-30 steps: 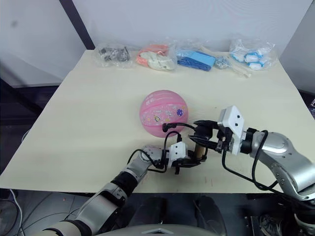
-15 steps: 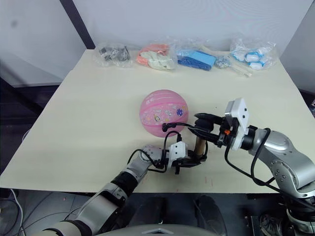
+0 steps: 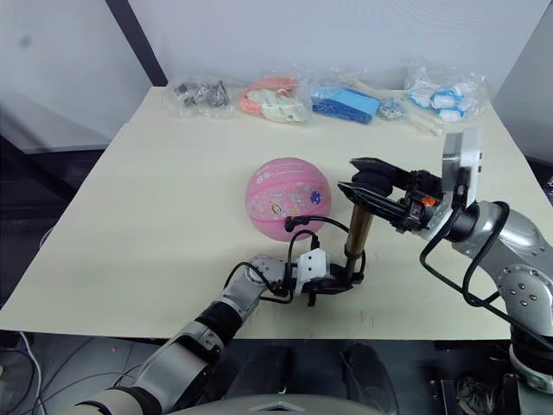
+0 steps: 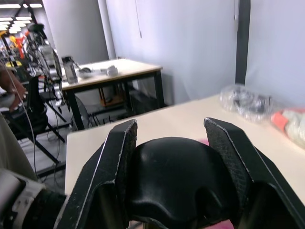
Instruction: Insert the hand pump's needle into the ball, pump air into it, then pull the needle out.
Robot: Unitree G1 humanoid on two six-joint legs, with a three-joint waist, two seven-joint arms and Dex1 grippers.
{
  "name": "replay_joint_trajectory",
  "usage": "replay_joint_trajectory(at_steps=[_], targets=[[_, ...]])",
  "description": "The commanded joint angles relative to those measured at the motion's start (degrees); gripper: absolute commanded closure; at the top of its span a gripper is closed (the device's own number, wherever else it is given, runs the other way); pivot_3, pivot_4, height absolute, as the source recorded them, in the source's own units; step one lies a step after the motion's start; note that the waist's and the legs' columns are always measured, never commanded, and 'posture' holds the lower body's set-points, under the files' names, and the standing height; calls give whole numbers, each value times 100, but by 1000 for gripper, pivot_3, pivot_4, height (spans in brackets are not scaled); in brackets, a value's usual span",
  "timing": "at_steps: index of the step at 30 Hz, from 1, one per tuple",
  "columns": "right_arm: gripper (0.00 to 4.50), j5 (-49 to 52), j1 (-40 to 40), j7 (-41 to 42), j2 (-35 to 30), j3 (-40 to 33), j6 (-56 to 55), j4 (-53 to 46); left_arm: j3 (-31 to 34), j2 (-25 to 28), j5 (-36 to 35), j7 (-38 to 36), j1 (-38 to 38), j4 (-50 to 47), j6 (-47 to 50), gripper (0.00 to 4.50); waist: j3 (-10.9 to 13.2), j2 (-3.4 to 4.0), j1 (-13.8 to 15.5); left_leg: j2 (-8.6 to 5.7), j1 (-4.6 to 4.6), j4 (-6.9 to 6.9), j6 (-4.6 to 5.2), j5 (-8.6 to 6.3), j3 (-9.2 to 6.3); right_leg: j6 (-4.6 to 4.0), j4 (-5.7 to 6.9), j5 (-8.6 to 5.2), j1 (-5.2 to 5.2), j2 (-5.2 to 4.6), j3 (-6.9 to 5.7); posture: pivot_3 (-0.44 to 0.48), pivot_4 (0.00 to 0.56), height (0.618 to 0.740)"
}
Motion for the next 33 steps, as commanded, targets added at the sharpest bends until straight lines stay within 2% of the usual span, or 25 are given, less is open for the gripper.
replay_joint_trajectory(at_steps=[1,10,19,33], targets=[[2655,352,-331,-111,-226,-459,-10,-178,-171,99,248,-51,184,310,105,3493,1,1,-1,0,0,0,0,0,1,0,0,0,0,0,0,0,150,736],[2655,401,-409,-57,-607,-364,138,-146,-186,97,247,-70,195,312,94,3493,3,4,0,0,-1,0,0,0,2,0,0,0,-1,-2,1,0,150,736],[2655,-856,801,415,-107,675,-522,-98,-190,130,248,-75,220,250,122,3493,-16,-3,-8,1,6,0,0,0,1,1,2,-1,4,0,-1,0,150,736],[2655,-2437,1567,836,518,1736,-1679,782,-189,120,246,-75,258,172,174,3493,-28,2,-11,6,11,0,0,0,-1,1,3,-1,4,11,-1,0,150,736]])
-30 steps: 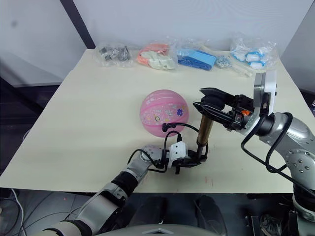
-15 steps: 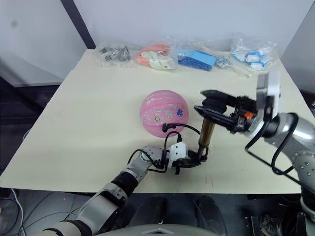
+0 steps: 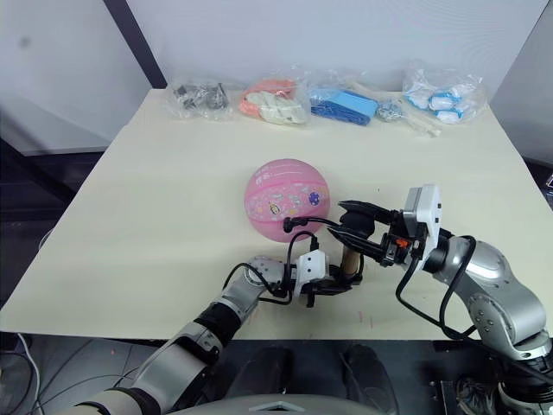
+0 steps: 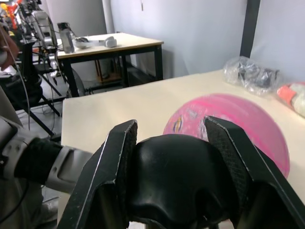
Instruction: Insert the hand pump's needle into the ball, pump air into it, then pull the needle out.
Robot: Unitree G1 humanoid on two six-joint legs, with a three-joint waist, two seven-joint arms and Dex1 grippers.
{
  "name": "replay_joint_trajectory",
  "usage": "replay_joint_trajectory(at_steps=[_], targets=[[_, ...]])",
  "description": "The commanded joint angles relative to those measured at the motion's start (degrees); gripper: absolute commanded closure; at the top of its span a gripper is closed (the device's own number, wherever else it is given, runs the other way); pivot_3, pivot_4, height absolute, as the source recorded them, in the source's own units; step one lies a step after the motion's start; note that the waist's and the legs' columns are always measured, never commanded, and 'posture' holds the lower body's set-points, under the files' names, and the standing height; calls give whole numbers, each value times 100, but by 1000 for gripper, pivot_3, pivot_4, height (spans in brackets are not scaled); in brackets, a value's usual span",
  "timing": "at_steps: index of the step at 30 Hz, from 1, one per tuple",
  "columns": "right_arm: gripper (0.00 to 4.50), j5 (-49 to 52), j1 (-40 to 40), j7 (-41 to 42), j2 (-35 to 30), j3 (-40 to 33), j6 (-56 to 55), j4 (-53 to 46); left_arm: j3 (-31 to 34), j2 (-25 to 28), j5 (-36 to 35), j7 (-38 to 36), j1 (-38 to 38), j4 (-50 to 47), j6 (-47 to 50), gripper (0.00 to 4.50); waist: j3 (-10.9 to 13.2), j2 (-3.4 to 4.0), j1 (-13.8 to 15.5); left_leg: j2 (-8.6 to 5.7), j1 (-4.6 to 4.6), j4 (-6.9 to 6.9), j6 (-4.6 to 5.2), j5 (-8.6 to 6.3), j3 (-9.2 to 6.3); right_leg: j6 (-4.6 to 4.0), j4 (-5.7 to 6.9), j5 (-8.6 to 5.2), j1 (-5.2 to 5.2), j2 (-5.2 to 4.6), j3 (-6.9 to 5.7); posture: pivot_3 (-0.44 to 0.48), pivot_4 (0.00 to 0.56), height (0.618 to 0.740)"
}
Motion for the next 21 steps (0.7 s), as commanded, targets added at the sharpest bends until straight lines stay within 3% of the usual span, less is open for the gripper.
replay_joint_trajectory(at_steps=[1,10,14,21], targets=[[2655,-540,341,168,92,484,-134,416,-179,79,209,-91,205,223,157,3493,-1,0,2,0,0,0,0,0,-1,0,0,0,0,1,-1,0,150,736],[2655,-961,551,373,159,548,-669,742,-168,50,220,-87,135,306,135,3493,-5,4,3,0,2,0,0,0,-1,0,0,0,2,2,0,0,150,736],[2655,-477,346,396,58,181,-451,361,-163,44,211,-97,119,335,128,3493,-5,4,4,0,2,1,0,0,-1,0,0,0,2,2,0,0,150,736],[2655,1056,-465,76,-709,-849,797,-441,-157,44,205,-112,112,353,122,3493,14,19,18,-10,-10,4,0,0,-1,-2,-1,1,-3,-12,3,0,150,736]])
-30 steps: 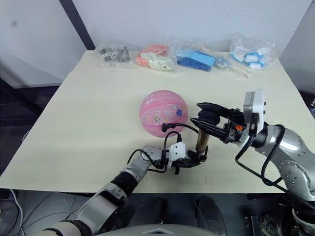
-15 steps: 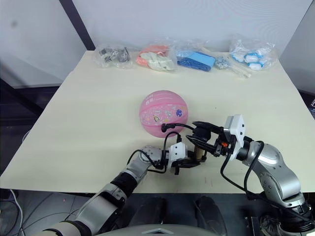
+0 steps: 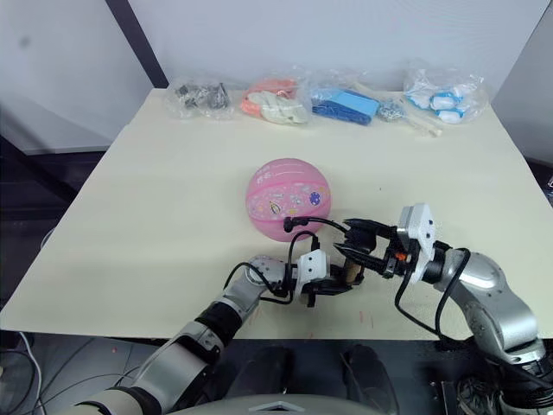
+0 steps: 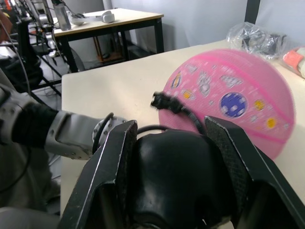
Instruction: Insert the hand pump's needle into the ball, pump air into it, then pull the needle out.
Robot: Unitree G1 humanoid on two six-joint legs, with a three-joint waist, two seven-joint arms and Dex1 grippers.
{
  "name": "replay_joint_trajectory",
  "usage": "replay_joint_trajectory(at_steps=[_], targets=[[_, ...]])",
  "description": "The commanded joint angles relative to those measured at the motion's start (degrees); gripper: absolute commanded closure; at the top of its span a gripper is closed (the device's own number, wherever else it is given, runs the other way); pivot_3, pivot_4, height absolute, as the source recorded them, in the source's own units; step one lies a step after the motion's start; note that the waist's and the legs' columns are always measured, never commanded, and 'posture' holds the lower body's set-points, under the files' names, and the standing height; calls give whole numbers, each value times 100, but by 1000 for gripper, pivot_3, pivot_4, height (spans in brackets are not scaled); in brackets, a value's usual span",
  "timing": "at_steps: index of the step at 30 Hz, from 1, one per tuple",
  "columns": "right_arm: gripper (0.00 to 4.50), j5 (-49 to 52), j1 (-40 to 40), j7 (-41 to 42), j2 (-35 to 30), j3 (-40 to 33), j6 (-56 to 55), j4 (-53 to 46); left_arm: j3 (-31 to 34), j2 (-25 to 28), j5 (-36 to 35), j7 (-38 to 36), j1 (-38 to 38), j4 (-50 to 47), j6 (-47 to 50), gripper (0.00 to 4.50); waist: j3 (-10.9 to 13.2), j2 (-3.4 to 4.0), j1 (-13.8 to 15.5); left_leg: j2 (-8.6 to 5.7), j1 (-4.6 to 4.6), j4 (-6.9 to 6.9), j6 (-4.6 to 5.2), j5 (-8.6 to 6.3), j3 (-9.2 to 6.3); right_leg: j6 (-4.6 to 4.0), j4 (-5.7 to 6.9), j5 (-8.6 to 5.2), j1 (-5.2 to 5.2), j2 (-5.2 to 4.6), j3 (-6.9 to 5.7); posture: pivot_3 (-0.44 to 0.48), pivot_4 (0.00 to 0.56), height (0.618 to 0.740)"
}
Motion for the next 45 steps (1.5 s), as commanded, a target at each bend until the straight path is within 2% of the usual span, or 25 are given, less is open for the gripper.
replay_joint_trajectory(at_steps=[1,13,22,31,40,42,45], targets=[[2655,800,-382,-198,-236,-570,446,-534,-156,86,211,-80,164,314,129,3493,1,-1,6,0,0,-1,0,0,-3,0,-2,0,1,0,-4,0,150,736],[2655,2500,-1645,-657,-914,-1663,1377,-331,-156,76,234,-63,119,408,71,3493,4,-3,6,-2,-5,0,1,0,1,0,-3,0,0,-9,-4,0,150,736],[2655,2812,-2060,-669,-938,-1736,1483,-245,-155,80,236,-64,73,495,5,3493,24,-8,15,-5,-19,0,1,0,1,0,-4,0,-10,-25,-6,0,150,736],[2655,1222,-859,-139,-437,-680,885,-586,-153,65,232,-56,29,529,-3,3493,21,-12,0,-12,-2,0,1,0,3,3,0,-1,1,-22,-9,0,150,736],[2655,-350,112,254,145,397,-227,59,-137,98,223,-84,31,483,18,3493,0,-30,-5,-7,9,1,0,0,3,4,4,-1,5,-11,-8,0,150,736],[2655,-953,275,437,122,725,-678,287,-137,105,224,-85,35,475,15,3493,-7,-32,-5,-4,10,1,0,0,-1,4,5,-1,5,-5,-9,0,150,736],[2655,-1237,422,416,309,889,-1006,576,-137,110,224,-76,52,447,24,3493,-16,-32,-8,-1,13,1,0,0,1,4,6,-1,5,-1,-7,0,150,736]])
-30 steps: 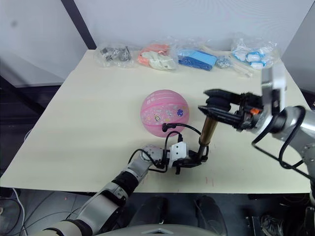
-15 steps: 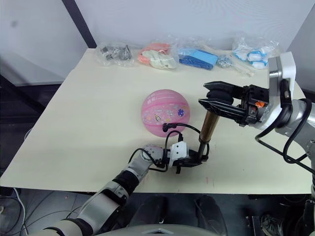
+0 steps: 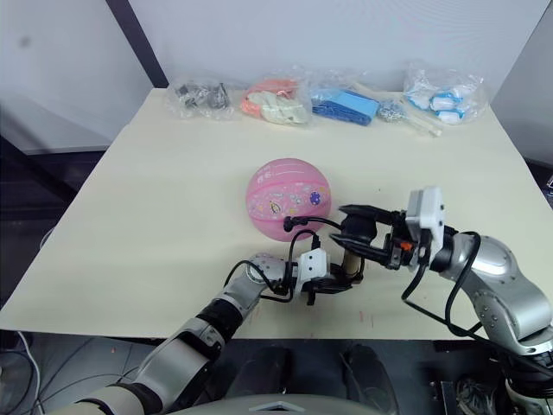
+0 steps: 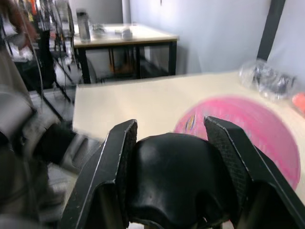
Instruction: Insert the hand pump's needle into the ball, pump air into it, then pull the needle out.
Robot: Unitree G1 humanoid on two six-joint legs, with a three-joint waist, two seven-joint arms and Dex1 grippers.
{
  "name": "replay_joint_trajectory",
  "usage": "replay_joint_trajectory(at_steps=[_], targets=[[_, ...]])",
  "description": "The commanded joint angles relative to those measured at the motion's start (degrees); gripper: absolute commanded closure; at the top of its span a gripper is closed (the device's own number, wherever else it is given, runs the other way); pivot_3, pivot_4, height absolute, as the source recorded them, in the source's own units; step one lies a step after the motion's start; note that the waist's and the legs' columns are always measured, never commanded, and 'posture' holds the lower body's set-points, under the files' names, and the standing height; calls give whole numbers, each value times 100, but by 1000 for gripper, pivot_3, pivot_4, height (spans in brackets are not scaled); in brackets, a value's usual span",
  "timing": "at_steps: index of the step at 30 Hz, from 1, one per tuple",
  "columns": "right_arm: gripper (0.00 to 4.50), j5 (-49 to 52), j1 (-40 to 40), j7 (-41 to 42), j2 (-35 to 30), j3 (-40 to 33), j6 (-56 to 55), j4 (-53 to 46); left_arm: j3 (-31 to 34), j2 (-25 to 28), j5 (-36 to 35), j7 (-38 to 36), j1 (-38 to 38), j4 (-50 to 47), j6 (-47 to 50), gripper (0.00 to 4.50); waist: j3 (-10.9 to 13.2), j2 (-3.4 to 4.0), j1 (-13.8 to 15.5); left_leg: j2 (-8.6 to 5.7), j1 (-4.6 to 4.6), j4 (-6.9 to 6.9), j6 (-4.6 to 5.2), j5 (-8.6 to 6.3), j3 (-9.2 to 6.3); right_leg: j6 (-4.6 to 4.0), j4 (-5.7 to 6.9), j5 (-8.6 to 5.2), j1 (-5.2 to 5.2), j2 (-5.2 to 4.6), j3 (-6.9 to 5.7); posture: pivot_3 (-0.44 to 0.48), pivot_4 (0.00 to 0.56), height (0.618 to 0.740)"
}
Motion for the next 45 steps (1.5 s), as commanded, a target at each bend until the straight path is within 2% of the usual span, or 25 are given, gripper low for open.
replay_joint_trajectory(at_steps=[1,5,9,12,21,29,33,39,45], targets=[[2655,-664,321,89,109,474,-193,567,-128,102,198,-77,191,205,151,3493,-2,0,-1,2,0,0,0,0,-2,0,0,0,0,4,0,0,150,736],[2655,-1008,449,117,177,646,-457,853,-131,110,193,-82,217,165,174,3493,-3,1,1,7,1,0,0,0,-4,-1,1,0,0,12,1,0,150,736],[2655,-896,381,53,268,539,-485,744,-138,115,200,-82,231,136,181,3493,-9,6,-2,8,2,0,0,0,-5,-1,1,0,0,13,3,0,150,736],[2655,-394,143,53,234,169,-312,436,-141,118,204,-87,228,132,184,3493,-8,7,-1,9,1,0,0,0,-6,-1,1,0,0,14,2,0,150,736],[2655,1219,-671,-82,-432,-919,944,-432,-136,107,203,-104,185,195,167,3493,9,16,10,4,-14,-1,0,0,-7,-4,-2,1,-8,6,3,0,150,736],[2655,2123,-1139,-257,-849,-1569,1540,-603,-134,86,206,-99,146,262,140,3493,15,20,9,2,-15,-1,0,0,-5,-4,-2,1,-8,2,3,0,150,736],[2655,2546,-1453,-402,-809,-1785,1638,-557,-135,84,208,-104,138,277,140,3493,17,20,11,1,-16,0,0,0,-2,-4,-2,1,-8,0,5,0,150,736],[2655,2629,-1512,-424,-771,-1750,1705,-561,-129,86,214,-109,121,294,129,3493,18,19,10,1,-17,0,0,0,-2,-4,-3,1,-8,-1,4,0,150,736],[2655,1726,-840,-165,-817,-1185,1590,-540,-131,91,212,-104,145,273,138,3493,15,19,5,1,-12,-1,0,0,-1,-3,-3,1,-5,-1,3,0,150,736]])
